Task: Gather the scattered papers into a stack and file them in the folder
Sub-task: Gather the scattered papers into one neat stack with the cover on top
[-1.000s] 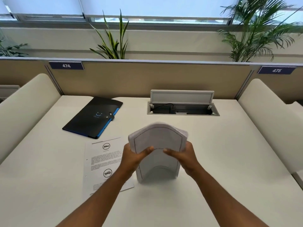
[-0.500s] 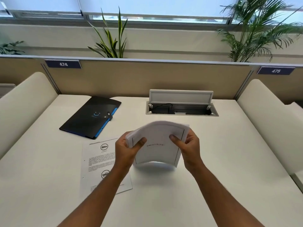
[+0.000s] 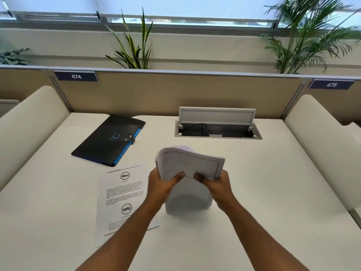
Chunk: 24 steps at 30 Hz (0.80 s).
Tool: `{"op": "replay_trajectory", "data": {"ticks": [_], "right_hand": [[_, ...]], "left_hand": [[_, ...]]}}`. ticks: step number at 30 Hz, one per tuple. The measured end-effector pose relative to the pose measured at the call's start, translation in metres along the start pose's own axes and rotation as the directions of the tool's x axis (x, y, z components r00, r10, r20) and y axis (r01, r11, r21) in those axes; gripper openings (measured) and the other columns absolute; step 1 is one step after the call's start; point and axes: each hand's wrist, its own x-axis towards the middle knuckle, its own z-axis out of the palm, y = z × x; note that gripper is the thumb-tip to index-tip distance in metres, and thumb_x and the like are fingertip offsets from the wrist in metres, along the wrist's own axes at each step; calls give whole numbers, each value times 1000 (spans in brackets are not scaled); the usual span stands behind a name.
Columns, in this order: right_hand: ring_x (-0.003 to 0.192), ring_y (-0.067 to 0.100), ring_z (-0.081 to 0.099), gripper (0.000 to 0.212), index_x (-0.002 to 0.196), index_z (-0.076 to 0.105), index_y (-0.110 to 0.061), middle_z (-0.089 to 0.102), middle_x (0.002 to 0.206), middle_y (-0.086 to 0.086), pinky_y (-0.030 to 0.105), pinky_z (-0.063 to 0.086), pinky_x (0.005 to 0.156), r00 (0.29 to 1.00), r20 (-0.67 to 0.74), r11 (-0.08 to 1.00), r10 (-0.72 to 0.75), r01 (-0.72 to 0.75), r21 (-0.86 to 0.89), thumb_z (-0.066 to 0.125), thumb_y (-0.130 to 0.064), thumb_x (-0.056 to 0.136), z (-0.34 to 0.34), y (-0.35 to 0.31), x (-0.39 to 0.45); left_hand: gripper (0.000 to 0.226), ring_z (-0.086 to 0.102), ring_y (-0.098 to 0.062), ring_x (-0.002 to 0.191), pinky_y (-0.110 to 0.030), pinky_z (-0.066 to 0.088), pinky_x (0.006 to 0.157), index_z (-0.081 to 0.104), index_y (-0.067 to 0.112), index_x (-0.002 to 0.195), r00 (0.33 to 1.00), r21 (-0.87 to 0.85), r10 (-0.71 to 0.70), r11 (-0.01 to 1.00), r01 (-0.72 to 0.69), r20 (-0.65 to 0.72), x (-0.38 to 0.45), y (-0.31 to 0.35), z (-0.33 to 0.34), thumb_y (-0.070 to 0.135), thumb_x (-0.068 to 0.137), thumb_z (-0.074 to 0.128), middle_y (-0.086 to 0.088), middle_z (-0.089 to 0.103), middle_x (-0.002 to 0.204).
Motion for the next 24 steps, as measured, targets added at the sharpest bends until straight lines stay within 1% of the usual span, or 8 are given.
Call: {"op": "replay_trajectory", "data": {"ticks": [3,5,7,11,14,17,20,24], "right_hand": [[84,22,78,32,96,82,-16,81,95,9,29,61,69,996,-93,995,-3,12,99,93,-25,67,-19,-2,2],[95,27,78,41,105,80,-15,80,104,11,33,62,75,999,-31,992,43,-39,123,94,-20,67,-21,4,-2],[101,30,76,47,111,78,-18,79,109,11,41,64,79,993,62,993,96,-100,59,95,-22,68,-9,12,-11],[92,30,77,37,99,81,-13,80,100,14,37,62,75,998,-64,996,25,-19,90,93,-27,67,-14,5,-8],[97,32,77,37,103,80,-12,80,104,14,42,64,81,998,-45,993,45,-40,115,93,-21,69,-21,3,-7],[95,31,77,42,107,79,-17,79,103,13,42,64,78,999,18,999,41,-41,27,94,-27,69,-3,7,-10],[86,28,77,39,98,81,-13,80,97,14,36,61,71,994,-106,995,18,-7,103,95,-31,66,-12,1,-3],[94,28,78,48,105,79,-23,80,104,10,41,64,75,996,-24,994,80,-78,80,97,-31,62,-5,8,-7]], "left_hand": [[32,73,-18,88,-26,59,68,73,29,95,999,-131,34,991,-34,3,7,-3,-19,36,68,88,0,77,96],[37,73,-23,93,-31,61,74,73,25,99,991,-157,15,988,7,136,0,-7,-20,33,67,90,-6,76,101],[47,74,-22,93,-34,61,73,71,24,105,977,-55,-34,997,46,209,-11,-12,-5,36,64,91,-4,76,101],[40,75,-22,86,-33,61,68,73,24,97,999,-146,-27,989,30,21,-6,-8,-5,38,64,91,-5,77,95],[26,74,-23,87,-32,61,70,75,29,93,997,-130,8,992,2,82,-7,-7,-10,27,70,88,-5,77,94],[35,75,-21,88,-34,61,70,73,26,100,994,-64,-14,998,20,106,-17,-8,6,31,69,89,-2,77,95],[33,74,-25,85,-35,62,68,73,22,96,1000,-157,-3,988,3,-2,-10,-7,-4,33,68,88,-6,77,93],[44,74,-22,91,-38,62,75,72,25,102,993,-54,-33,998,40,113,-16,-9,5,38,65,90,-1,77,97]]}}
